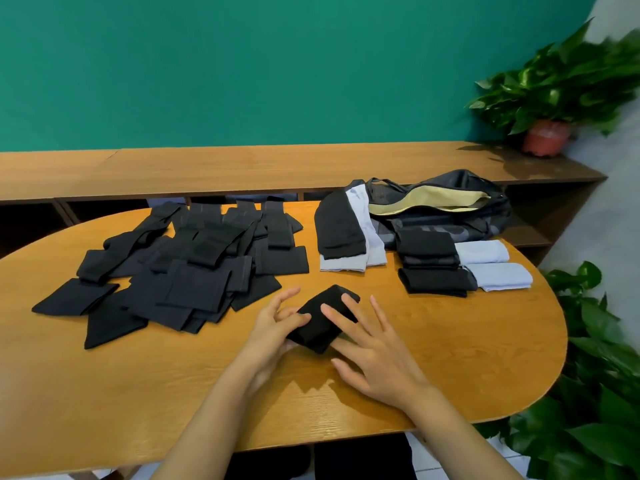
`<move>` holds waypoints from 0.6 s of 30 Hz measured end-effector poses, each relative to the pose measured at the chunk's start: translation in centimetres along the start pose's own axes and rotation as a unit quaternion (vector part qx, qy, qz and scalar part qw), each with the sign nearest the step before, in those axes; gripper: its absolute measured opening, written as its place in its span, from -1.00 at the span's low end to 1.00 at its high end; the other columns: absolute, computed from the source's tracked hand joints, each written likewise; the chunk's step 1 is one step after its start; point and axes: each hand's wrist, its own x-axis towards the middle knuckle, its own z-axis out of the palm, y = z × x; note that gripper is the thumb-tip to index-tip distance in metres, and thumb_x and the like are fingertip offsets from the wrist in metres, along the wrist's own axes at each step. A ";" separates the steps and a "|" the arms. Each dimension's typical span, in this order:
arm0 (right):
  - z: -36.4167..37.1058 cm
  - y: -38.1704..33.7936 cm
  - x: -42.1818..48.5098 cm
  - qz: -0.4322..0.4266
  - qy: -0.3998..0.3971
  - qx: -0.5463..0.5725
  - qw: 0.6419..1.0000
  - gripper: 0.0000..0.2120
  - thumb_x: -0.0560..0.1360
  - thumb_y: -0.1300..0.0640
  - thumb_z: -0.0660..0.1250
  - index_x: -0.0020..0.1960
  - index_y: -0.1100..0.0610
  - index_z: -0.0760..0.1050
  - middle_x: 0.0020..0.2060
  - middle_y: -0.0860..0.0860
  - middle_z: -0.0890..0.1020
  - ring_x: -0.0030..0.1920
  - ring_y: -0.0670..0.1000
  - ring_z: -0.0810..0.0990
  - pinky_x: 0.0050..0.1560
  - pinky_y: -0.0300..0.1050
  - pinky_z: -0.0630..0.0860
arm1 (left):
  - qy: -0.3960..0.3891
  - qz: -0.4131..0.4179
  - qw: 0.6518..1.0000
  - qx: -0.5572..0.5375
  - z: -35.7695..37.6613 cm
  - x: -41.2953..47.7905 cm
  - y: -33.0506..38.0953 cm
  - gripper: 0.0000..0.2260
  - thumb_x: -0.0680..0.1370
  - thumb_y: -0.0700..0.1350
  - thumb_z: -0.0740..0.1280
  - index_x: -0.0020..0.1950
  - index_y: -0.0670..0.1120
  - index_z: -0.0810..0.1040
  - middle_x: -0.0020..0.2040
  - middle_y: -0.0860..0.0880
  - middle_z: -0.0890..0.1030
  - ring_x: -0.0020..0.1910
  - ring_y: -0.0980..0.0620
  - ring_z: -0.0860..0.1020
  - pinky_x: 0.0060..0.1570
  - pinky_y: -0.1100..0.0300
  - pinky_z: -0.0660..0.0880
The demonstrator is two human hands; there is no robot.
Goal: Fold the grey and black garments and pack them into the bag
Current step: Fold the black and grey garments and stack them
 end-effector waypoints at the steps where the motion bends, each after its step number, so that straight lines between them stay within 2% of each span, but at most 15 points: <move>1: -0.3 0.3 -0.2 -0.002 -0.006 0.007 1.000 -0.70 0.59 -0.07 0.21 0.24 -0.02 0.56 0.55 -0.08 0.18 0.55 0.01 0.11 0.52 0.19 -0.03 | -0.003 -0.007 1.000 -0.008 0.3 0.2 -0.1 -0.61 0.54 -0.27 0.36 0.32 0.02 0.46 0.07 -0.17 0.63 -0.02 -0.07 0.64 -0.15 0.12 0.59; 4: -1.0 1.6 -1.1 0.028 -0.020 -0.021 0.999 -0.69 0.62 -0.04 0.15 0.24 0.00 0.56 0.48 -0.08 0.33 0.49 -0.07 0.26 0.53 0.14 -0.01 | 0.067 0.023 0.995 0.073 1.1 1.4 -0.9 -0.64 0.55 -0.18 0.37 0.33 -0.01 0.43 0.12 -0.10 0.59 -0.03 -0.01 0.62 -0.19 0.17 0.57; 7: -1.5 3.9 -2.3 0.154 -0.023 -0.097 0.983 -0.60 0.62 -0.05 0.06 0.21 0.06 0.60 0.48 -0.03 0.32 0.49 0.00 0.27 0.53 0.14 -0.04 | 0.140 0.086 0.957 0.240 1.0 2.5 -2.4 -0.60 0.56 -0.16 0.37 0.37 -0.04 0.41 0.18 -0.05 0.53 0.02 0.05 0.55 -0.01 0.13 0.53; 11: -2.0 8.7 -3.6 0.320 -0.041 -0.155 0.934 -0.50 0.59 -0.04 -0.02 0.22 0.18 0.57 0.51 0.06 0.28 0.50 0.12 0.24 0.47 0.26 0.02 | 0.157 0.148 0.920 0.326 0.8 2.8 -4.1 -0.64 0.56 -0.18 0.36 0.35 -0.04 0.44 0.17 0.03 0.49 0.08 0.09 0.51 0.01 0.24 0.45; 14: -1.6 11.0 -4.1 0.358 -0.065 -0.168 0.916 -0.46 0.58 -0.06 -0.06 0.19 0.19 0.59 0.50 0.06 0.29 0.50 0.14 0.24 0.44 0.28 0.03 | 0.166 0.167 0.897 0.374 0.7 2.9 -4.8 -0.68 0.57 -0.20 0.34 0.32 -0.04 0.47 0.12 0.04 0.49 0.08 0.10 0.50 -0.12 0.39 0.39; 18: -0.4 12.1 -4.6 0.364 -0.106 -0.159 0.911 -0.42 0.57 -0.13 -0.07 0.14 0.15 0.62 0.46 0.05 0.38 0.48 0.14 0.29 0.41 0.36 0.12 | 0.165 0.177 0.885 0.398 0.7 3.1 -5.0 -0.69 0.58 -0.20 0.33 0.31 -0.04 0.48 0.09 0.05 0.50 0.03 0.17 0.49 -0.19 0.42 0.38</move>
